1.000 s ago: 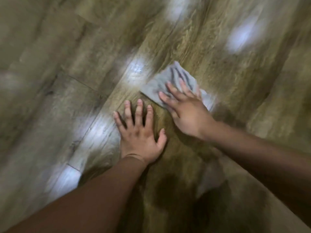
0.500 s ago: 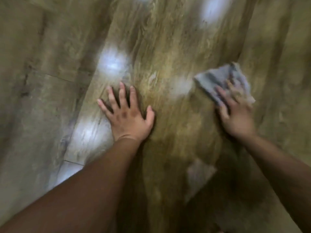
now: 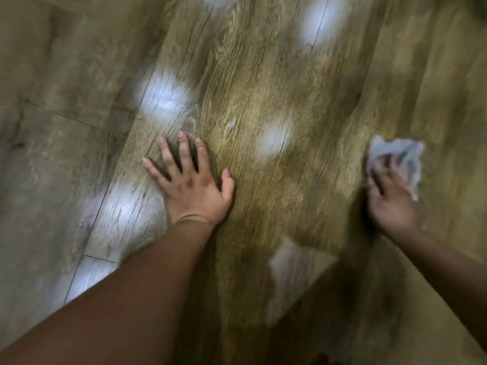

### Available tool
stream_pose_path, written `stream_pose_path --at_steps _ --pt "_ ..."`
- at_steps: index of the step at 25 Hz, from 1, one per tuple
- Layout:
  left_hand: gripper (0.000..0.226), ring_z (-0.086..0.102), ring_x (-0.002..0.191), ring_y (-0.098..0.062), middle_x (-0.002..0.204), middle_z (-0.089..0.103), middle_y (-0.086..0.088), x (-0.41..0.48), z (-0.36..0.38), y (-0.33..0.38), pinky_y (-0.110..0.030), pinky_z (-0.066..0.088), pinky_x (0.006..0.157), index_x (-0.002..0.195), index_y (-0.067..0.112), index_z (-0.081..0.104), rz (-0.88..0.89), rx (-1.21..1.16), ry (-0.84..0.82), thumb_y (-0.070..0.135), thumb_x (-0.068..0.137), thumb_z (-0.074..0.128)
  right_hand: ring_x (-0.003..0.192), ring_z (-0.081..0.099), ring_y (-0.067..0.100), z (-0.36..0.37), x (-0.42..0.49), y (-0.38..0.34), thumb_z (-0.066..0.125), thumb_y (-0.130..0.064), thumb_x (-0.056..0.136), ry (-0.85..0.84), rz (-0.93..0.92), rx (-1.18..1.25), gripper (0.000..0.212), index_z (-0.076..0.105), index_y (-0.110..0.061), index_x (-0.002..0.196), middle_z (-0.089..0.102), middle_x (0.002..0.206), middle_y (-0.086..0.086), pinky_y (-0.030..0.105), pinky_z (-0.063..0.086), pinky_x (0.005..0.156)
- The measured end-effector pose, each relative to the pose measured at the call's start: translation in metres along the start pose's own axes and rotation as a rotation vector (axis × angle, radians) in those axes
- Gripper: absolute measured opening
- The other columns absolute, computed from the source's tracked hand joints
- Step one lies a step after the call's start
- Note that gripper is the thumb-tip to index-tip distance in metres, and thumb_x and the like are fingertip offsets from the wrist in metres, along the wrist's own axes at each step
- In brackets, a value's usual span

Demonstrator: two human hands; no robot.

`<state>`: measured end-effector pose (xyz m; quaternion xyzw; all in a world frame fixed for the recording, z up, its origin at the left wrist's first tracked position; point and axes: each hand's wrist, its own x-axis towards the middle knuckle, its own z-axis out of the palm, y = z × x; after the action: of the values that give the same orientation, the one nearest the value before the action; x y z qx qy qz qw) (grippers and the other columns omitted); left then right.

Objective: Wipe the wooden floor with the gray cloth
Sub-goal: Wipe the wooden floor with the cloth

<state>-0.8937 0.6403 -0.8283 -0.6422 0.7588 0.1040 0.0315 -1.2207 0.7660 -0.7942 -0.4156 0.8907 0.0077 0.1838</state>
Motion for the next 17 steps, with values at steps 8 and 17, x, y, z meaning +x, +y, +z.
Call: stream_pose_path --at_steps 8,17 --pt "0.081 0.011 0.150 -0.048 0.160 0.030 -0.022 -0.003 -0.003 0.000 -0.074 0.005 0.115 0.150 0.006 0.038 -0.002 -0.045 0.005 0.055 0.085 0.038 0.152 0.002 0.027 0.058 0.044 -0.306 0.039 -0.037 0.097 -0.025 -0.822 -0.154 0.052 0.032 -0.038 0.149 0.014 0.164 -0.002 0.059 0.001 0.118" --pt "0.079 0.026 0.147 -0.045 0.154 0.041 -0.020 -0.001 0.015 -0.009 -0.070 0.013 0.114 0.142 0.006 0.051 0.027 -0.008 0.195 0.056 0.080 0.044 0.152 0.000 0.023 0.015 0.237 -0.387 0.021 -0.049 0.101 0.041 -0.724 -0.121 0.054 0.020 -0.039 0.153 0.007 0.165 -0.003 0.054 -0.001 0.119"
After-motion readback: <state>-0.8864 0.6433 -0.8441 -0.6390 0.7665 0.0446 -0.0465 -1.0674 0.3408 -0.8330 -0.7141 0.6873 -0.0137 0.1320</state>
